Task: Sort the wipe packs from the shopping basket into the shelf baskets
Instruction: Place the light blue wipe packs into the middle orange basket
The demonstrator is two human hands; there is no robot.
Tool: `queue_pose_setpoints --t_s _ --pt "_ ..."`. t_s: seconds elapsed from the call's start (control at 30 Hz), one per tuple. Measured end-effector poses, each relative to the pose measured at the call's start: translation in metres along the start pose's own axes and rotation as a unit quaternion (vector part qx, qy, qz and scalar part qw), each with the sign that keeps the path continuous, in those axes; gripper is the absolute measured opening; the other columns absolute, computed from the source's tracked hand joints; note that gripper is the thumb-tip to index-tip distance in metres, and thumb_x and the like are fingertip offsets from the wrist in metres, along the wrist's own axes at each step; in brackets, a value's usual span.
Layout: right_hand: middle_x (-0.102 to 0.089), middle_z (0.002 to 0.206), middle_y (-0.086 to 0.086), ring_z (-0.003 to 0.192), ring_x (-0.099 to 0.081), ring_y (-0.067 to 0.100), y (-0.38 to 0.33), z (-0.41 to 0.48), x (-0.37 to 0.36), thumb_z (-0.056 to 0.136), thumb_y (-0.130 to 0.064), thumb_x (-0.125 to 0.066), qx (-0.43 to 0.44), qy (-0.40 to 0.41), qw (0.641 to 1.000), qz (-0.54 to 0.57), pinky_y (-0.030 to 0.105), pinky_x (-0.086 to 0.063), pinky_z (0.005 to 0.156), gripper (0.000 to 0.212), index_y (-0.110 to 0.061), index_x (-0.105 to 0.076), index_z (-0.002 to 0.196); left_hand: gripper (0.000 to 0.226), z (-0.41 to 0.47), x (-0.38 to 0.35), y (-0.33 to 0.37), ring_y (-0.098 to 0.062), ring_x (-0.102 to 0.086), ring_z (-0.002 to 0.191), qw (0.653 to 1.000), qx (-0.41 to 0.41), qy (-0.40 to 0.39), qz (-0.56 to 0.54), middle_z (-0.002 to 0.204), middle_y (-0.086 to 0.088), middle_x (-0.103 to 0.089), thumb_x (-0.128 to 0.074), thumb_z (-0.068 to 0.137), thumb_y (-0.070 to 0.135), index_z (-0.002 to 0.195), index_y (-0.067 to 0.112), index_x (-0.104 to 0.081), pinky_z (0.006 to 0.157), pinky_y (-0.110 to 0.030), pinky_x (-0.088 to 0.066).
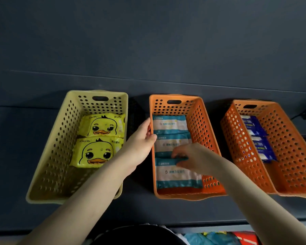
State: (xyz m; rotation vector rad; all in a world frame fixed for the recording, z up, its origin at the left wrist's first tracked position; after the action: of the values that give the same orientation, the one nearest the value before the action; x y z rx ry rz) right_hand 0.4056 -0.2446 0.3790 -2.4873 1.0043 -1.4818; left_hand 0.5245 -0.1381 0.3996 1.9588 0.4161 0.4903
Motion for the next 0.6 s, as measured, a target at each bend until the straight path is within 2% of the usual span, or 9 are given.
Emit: queue_pose_setpoints --t_s 0.1,0.2,0.3,0.47,0.6 --pt "-0.052 0.128 -0.01 0.116 -0.056 0.014 0.0066 0.0044 -0.0081 0.091 -0.03 -0.062 -0.041 0.004 0.999 -0.031 0.035 -0.051 0.098 0.031 -0.032 -0.058 0.122 0.056 -0.0006 0.0003 0.0005 0.003 -0.035 0.118 1.0 0.006 0.0 -0.001 0.128 0.02 -0.038 -0.042 0.103 0.014 0.151 0.035 -0.021 0.098 -0.02 -0.031" --pt "-0.054 0.125 -0.01 0.112 -0.057 0.012 0.0089 0.0056 -0.0111 0.089 -0.032 -0.065 -0.031 0.047 0.998 -0.036 0.034 -0.053 0.095 0.031 -0.032 -0.058 0.119 0.057 0.0009 0.0002 -0.0012 0.002 -0.037 0.121 1.0 0.006 -0.003 0.001 0.135 0.021 -0.04 -0.042 0.102 0.014 0.151 0.035 -0.022 0.097 -0.019 -0.032" --pt "-0.057 0.121 -0.01 0.112 -0.055 0.011 0.0064 0.0061 -0.0109 0.087 -0.033 -0.068 -0.002 0.079 0.995 -0.064 0.035 -0.049 0.098 0.03 -0.031 -0.058 0.115 0.057 0.0008 0.0003 -0.0015 0.004 -0.034 0.119 1.0 0.005 -0.003 0.0 0.13 0.021 -0.039 -0.042 0.102 0.014 0.151 0.035 -0.022 0.094 -0.018 -0.031" --pt "-0.055 0.12 -0.011 0.111 -0.054 0.01 0.006 0.0082 -0.0128 0.086 -0.029 -0.068 -0.002 0.077 0.996 -0.034 0.034 -0.051 0.097 0.026 -0.03 -0.058 0.111 0.057 0.0012 0.0 -0.0019 0.004 -0.034 0.118 1.0 0.01 -0.004 0.002 0.127 0.021 -0.039 -0.042 0.102 0.015 0.151 0.036 -0.021 0.092 -0.016 -0.032" --pt "-0.044 0.129 -0.013 0.128 -0.04 0.011 0.008 0.0039 -0.0111 0.083 -0.036 -0.071 -0.01 0.105 0.994 -0.04 0.035 -0.042 0.107 0.035 -0.035 -0.051 0.112 0.057 0.0 -0.0001 0.0 0.005 -0.032 0.118 1.0 0.005 -0.005 0.006 0.129 0.021 -0.037 -0.042 0.103 0.015 0.151 0.036 -0.02 0.095 -0.017 -0.03"
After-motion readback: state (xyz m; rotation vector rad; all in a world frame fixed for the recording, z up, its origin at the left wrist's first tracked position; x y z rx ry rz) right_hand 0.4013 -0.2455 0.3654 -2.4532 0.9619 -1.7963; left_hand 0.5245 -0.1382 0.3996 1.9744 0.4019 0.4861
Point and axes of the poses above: each hand's wrist, its own z-axis towards the middle knuckle, its own x-axis out of the back of the hand, y = z × x, the point moved 6 cm from there along z, towards the middle knuckle
